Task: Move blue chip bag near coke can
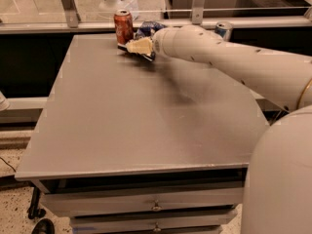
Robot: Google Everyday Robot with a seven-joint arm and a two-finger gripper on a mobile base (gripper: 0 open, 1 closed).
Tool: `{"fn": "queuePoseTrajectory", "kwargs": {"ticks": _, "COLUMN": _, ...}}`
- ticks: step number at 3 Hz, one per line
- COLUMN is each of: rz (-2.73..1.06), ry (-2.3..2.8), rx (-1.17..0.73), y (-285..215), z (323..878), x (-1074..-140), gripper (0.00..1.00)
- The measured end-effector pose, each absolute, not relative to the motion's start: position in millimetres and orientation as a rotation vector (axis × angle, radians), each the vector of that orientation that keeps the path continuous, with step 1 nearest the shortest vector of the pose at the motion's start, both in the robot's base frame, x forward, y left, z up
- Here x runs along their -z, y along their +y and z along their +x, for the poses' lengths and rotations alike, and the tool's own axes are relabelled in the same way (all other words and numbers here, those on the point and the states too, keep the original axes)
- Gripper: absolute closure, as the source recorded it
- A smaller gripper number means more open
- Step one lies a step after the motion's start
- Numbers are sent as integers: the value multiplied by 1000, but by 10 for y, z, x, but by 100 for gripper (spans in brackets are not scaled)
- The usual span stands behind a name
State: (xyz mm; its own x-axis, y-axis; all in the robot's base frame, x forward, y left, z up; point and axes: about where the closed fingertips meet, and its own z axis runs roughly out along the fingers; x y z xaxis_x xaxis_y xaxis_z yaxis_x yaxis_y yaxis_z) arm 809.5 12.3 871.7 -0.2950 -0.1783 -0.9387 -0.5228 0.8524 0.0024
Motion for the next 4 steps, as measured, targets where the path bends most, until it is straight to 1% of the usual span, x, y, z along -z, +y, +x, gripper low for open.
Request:
{"fn": "queuePoseTrajectory", "kwargs": {"ticks": 1, "rz": -553, "ry": 1838, "rx": -366, "y": 84, "z": 7970, "x": -8832, "gripper": 0}}
{"fn": "queuePoseTrajectory", "kwargs": {"ticks": 2, "rz": -593, "ry": 1792, "rx": -345, "y": -35, "z": 7654, "x": -8939, "gripper": 0}}
{"fn": "queuePoseTrajectory", "kwargs": {"ticks": 3, "rz": -664, "ry": 1771, "rx": -331, "y": -211, "z": 7341, "x": -8845, "gripper": 0}}
{"fn": "queuePoseTrajectory", "kwargs": {"ticks": 4, "rz": -758, "ry": 1759, "rx": -360, "y": -357, "z": 6985, "x": -8654, "gripper": 0}}
